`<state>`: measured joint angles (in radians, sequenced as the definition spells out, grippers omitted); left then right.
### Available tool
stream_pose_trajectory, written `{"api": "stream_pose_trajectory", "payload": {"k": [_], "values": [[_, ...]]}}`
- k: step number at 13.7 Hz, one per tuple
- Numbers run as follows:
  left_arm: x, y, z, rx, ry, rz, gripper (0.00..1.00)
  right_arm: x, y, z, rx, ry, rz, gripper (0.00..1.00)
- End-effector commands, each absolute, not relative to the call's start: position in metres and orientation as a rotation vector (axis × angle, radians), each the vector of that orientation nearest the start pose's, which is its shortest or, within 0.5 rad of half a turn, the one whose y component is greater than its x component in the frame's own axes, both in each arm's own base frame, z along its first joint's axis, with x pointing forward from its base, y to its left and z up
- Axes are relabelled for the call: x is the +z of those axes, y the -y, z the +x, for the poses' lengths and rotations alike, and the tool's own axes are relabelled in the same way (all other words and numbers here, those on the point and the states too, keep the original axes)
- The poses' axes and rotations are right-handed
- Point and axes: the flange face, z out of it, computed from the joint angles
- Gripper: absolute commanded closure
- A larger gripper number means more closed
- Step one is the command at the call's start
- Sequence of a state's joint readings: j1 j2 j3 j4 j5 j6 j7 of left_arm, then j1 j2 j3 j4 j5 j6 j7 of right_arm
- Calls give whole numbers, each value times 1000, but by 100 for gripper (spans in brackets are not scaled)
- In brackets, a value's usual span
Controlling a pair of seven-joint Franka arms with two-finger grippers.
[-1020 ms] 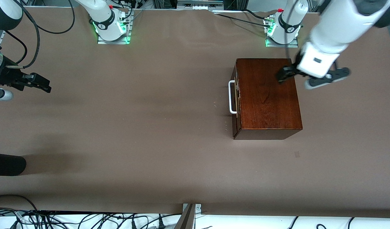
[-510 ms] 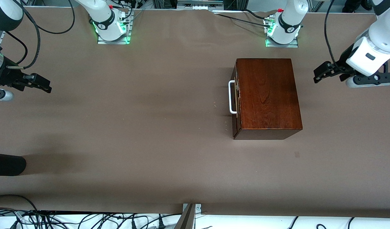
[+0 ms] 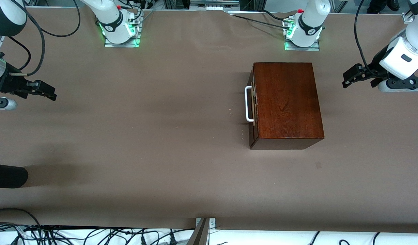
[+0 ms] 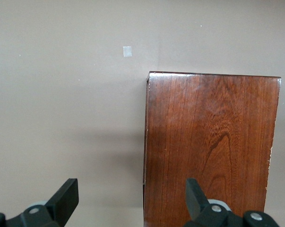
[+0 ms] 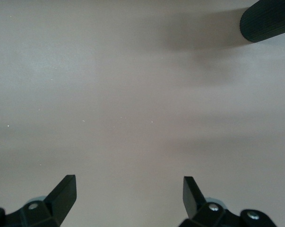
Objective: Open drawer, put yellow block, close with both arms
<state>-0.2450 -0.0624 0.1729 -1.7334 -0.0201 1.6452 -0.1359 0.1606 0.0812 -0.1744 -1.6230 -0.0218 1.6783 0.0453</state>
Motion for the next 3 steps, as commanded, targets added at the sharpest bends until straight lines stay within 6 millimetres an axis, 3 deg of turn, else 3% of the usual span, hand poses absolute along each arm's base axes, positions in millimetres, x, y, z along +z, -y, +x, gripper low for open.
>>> {"api": "stream_pose_trajectory", "payload": {"k": [1,3], "values": [[593,28,531,39,92,-3178,0,567,7,586,29,-90,-3163,0],[595,25,533,26,95,-3179,0,566,5,586,31,-90,-3163,0]]}}
